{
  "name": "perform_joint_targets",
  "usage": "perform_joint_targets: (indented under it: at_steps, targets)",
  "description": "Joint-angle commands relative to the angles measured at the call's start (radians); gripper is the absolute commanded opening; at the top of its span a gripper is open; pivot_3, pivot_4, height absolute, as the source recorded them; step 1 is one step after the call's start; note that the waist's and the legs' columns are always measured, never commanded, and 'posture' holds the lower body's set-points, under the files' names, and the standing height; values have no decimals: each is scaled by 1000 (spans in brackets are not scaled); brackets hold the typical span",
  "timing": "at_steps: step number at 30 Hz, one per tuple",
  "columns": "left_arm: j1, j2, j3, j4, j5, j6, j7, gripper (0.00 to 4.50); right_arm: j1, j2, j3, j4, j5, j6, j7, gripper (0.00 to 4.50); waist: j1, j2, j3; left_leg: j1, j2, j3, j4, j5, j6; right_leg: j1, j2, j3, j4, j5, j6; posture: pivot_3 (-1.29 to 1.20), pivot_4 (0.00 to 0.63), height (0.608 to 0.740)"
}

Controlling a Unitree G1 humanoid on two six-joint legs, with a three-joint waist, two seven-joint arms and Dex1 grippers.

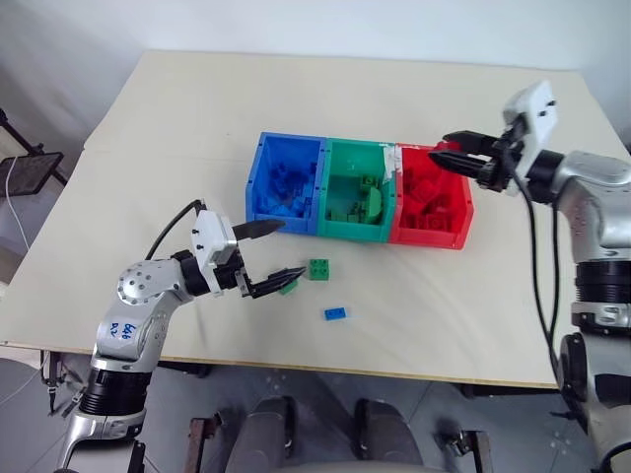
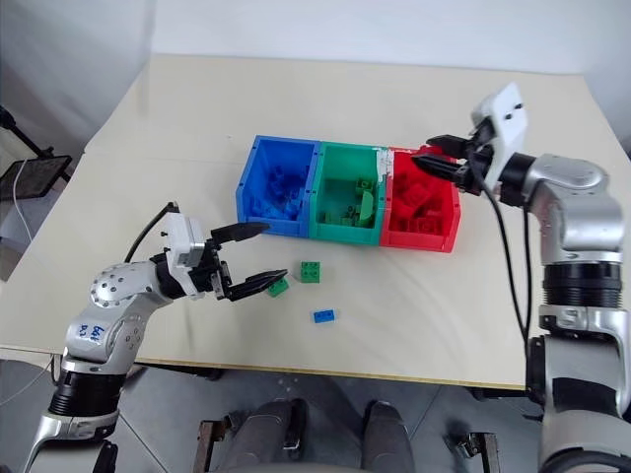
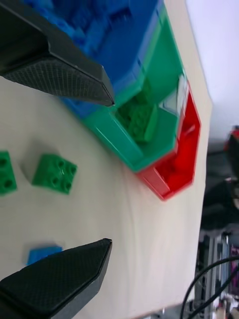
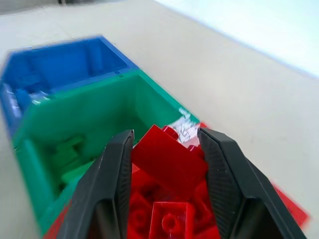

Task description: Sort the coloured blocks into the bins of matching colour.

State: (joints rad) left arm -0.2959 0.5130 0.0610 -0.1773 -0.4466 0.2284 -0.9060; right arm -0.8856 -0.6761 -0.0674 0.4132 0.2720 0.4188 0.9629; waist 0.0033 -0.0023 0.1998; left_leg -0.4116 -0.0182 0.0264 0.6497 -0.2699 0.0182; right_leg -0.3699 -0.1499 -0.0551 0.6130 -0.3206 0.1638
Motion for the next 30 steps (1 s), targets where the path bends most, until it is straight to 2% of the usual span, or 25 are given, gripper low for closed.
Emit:
perform_joint_targets:
  at_steps: [1, 2, 4, 6, 10, 11, 16, 21, 27, 30]
  targets:
    - [32, 15, 53, -49, -32, 0, 19, 4500, -32, -1, 5, 82, -42, -72, -25, 1638, -3, 0, 0, -2, 0, 1, 0, 0, 0, -3, 0, 0, 1, 0, 0, 0, 150, 740]
    - [41, 18, 62, -58, -38, 3, 20, 4500, -37, 0, 4, 96, -42, -74, -24, 1638, -4, 0, 0, -4, 0, 1, 0, 0, 0, -5, 0, 0, 1, 0, 0, 0, 150, 740]
    - [57, 25, 72, -74, -48, 10, 19, 4500, -42, 2, 2, 114, -39, -78, -11, 2357, -6, 0, 0, -8, 1, 1, 0, 0, 0, -9, 0, -3, 1, 0, 0, 0, 150, 740]
    - [71, 33, 80, -83, -53, 14, 18, 4500, -35, -3, 2, 109, -32, -80, 18, 2860, -7, 0, 0, -9, 1, 3, 0, 0, 0, -9, 0, -6, 0, 0, 0, 0, 150, 740]
    - [79, 41, 85, -83, -51, 13, 17, 4500, 5, -21, -22, 55, 4, -105, 87, 4251, -7, 0, 0, -9, 2, 7, 1, 0, 0, -8, 0, -7, 0, 0, 0, 0, 150, 740]
    - [80, 42, 87, -81, -49, 11, 16, 4500, 27, -29, -34, 30, 21, -124, 117, 4467, -7, 0, 0, -9, 2, 8, 2, 0, 0, -7, 0, -7, 0, 0, 0, 0, 150, 740]
    - [96, 77, 104, -38, -35, -20, -20, 4500, 235, -83, -135, -159, 151, -217, 293, 4467, 3, 0, 0, -9, 2, 7, 3, 0, 1, -6, 0, -8, 1, 0, 0, 0, 150, 740]
    - [121, 132, 116, 38, -7, -68, -77, 4500, 562, -126, -210, -363, 250, -252, 431, 4467, 8, 0, 0, -8, 2, 7, 2, 0, 1, -6, 0, -8, 0, 0, 0, 0, 150, 740]
    - [137, 183, 146, 118, -34, -118, -182, 4500, 871, -121, -316, -460, 294, -289, 443, 4467, 7, 0, 0, -6, 4, 9, 3, 1, 1, -5, 0, -7, 0, 2, -2, 0, 150, 740]
    - [142, 198, 148, 142, -37, -133, -220, 4500, 946, -122, -349, -429, 275, -354, 453, 4467, 7, -1, 0, 1, 4, 10, 0, 0, 1, -2, -1, -6, -2, 2, -3, 0, 150, 740]
